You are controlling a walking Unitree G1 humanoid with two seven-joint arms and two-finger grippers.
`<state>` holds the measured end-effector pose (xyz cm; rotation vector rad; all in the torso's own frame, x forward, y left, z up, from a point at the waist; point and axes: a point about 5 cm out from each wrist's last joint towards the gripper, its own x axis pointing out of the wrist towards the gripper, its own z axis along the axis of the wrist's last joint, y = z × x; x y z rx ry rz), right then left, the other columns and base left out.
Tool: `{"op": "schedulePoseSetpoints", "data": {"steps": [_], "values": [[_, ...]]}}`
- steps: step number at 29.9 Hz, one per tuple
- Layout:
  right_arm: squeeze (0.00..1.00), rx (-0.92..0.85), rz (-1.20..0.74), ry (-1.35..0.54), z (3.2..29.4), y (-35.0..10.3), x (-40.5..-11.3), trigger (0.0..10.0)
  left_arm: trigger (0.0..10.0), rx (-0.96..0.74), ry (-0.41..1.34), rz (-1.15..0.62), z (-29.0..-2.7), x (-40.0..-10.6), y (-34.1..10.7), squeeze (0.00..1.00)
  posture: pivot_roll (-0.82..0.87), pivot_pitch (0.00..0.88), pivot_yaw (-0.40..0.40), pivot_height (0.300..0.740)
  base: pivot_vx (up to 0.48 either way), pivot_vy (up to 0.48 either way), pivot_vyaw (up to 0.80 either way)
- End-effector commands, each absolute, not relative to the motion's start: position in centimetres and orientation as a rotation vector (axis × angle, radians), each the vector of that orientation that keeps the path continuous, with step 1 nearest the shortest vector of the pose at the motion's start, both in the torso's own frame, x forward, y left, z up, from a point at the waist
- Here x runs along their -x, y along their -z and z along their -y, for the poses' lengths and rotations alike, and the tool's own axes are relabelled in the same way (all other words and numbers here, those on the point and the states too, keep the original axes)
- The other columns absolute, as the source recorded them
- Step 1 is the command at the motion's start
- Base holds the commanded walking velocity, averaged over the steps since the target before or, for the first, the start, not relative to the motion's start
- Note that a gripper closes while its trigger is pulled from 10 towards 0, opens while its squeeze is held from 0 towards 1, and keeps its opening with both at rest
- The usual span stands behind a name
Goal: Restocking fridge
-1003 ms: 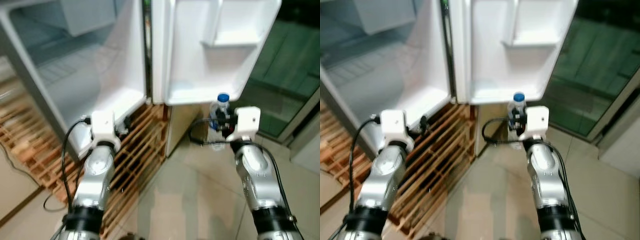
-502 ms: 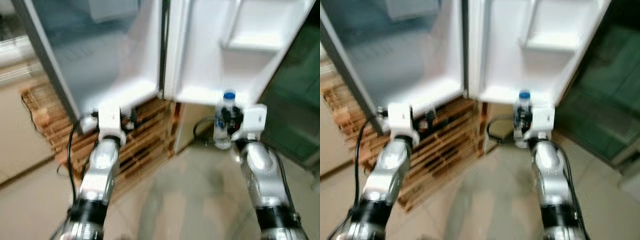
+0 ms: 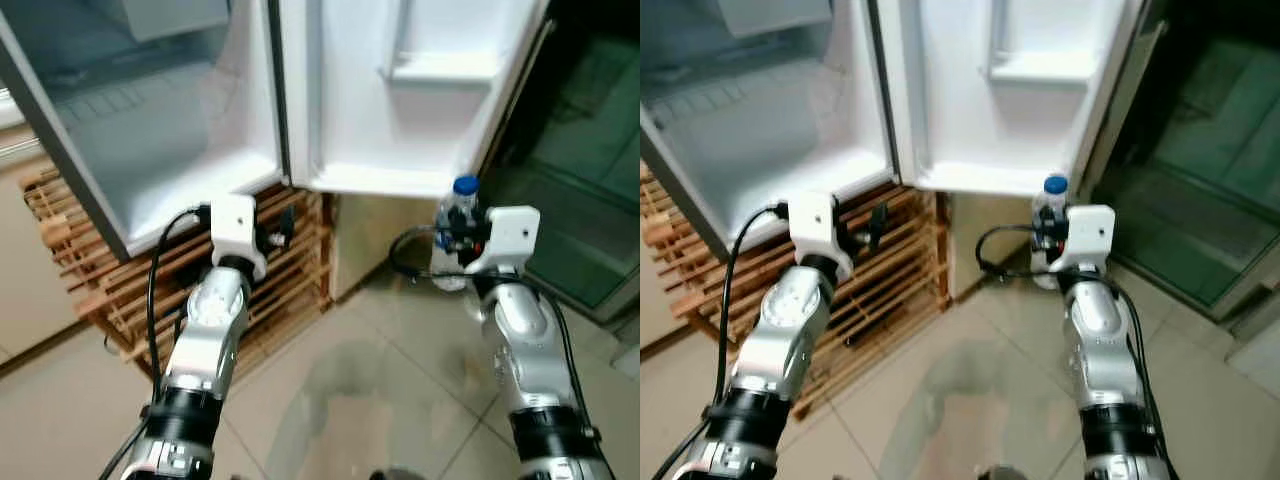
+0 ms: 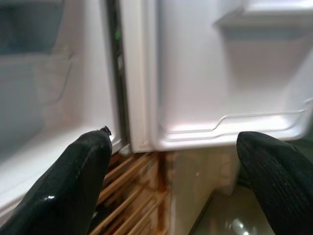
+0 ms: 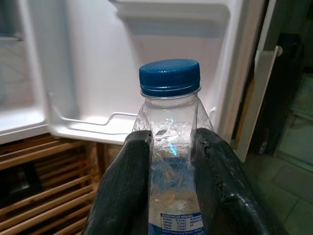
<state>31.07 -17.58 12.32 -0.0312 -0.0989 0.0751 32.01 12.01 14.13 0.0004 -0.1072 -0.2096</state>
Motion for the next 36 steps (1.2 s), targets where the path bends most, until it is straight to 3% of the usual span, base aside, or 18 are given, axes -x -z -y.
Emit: {"op": "schedulePoseSetpoints", "data": {"steps": [1, 11, 36], "values": [[0.0, 0.028, 0.183, -0.092, 17.1, -14.3, -31.7, 10.0, 10.0, -0.014, 0.222, 0.144, -12.0, -32.1, -15.0, 0.0, -0.05, 0.0, 0.023, 0.74, 0.48, 0.0, 0.0], [0.0, 0.031, 0.189, -0.099, 16.8, -14.4, -32.1, 10.0, 10.0, 0.086, 0.188, 0.08, -12.4, -32.5, -14.4, 0.0, -0.05, 0.0, 0.028, 0.74, 0.48, 0.0, 0.0], [0.0, 0.041, 0.248, -0.131, 15.7, -16.3, -33.0, 10.0, 10.0, 0.088, 0.213, 0.058, -12.1, -32.4, -14.0, 0.0, -0.05, 0.0, 0.037, 0.74, 0.48, 0.0, 0.0]]}}
